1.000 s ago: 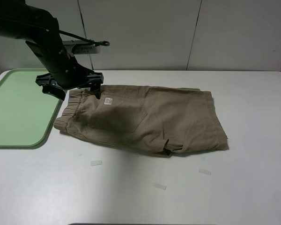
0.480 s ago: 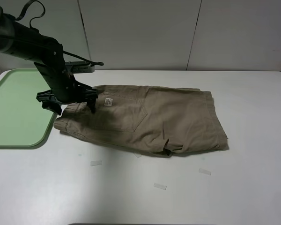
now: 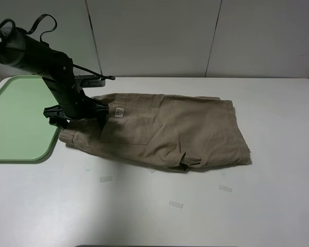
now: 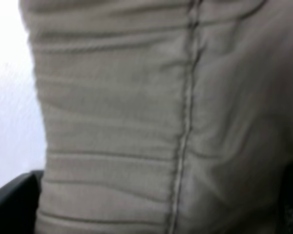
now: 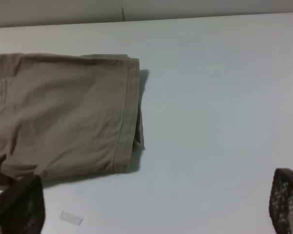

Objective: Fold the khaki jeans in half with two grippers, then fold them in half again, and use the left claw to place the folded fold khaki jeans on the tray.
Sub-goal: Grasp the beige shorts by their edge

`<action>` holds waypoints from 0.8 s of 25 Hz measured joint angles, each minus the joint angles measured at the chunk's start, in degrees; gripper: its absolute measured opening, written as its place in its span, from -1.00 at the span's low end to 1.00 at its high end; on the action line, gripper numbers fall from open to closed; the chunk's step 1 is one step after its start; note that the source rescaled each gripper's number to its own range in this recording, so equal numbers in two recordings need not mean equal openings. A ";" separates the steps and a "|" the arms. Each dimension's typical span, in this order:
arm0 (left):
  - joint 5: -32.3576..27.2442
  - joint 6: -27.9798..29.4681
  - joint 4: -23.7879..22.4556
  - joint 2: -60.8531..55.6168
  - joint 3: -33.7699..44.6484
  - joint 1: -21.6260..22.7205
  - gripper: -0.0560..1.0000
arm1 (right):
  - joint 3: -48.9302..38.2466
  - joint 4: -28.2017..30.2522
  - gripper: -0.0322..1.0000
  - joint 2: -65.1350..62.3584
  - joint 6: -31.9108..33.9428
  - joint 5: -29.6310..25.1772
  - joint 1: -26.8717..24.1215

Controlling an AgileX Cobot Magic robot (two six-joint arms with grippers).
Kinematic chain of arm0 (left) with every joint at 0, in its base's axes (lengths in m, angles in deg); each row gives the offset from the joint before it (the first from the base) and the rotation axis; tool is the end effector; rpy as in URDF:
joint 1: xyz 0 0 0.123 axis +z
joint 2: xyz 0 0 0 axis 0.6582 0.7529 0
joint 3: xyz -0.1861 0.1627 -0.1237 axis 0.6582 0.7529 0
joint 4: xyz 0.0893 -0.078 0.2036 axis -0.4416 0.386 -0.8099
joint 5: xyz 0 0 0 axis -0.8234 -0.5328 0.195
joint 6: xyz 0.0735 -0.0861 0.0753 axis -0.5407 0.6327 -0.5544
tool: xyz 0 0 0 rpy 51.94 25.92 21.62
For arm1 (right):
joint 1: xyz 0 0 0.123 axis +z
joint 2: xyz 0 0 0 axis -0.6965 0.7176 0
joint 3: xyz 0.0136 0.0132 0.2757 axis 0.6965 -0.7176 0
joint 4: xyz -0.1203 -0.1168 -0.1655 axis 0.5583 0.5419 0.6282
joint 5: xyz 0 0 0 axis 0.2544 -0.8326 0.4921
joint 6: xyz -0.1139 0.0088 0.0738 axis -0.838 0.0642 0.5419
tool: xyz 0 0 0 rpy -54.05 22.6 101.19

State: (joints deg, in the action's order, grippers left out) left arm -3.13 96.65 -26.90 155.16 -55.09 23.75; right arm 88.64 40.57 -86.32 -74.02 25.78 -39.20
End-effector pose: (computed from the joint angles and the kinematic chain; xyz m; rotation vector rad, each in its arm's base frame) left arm 0.3820 -0.1121 0.0590 -0.0267 2.7946 -0.0767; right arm 0.0309 -0.0001 0.2521 0.0430 2.0086 0.1092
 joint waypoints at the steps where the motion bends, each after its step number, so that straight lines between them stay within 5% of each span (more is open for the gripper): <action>1: 0.31 0.00 0.00 0.18 0.00 0.00 0.95 | 0.00 0.00 1.00 0.00 0.00 0.00 0.00; 7: 1.39 -0.17 0.00 0.85 -0.05 0.00 0.84 | 0.00 -0.05 1.00 0.00 0.00 0.00 0.00; 13: 3.02 -0.27 0.67 1.31 -0.51 0.00 0.13 | 0.00 -0.05 1.00 0.00 0.00 0.00 0.00; 20: 3.04 -0.12 0.83 1.31 -0.72 0.00 0.10 | 0.00 -0.05 1.00 0.00 0.00 0.00 0.00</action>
State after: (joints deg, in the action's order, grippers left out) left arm -0.09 96.53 -26.07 156.48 -55.81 23.75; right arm 88.64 40.52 -86.32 -74.02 25.78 -39.20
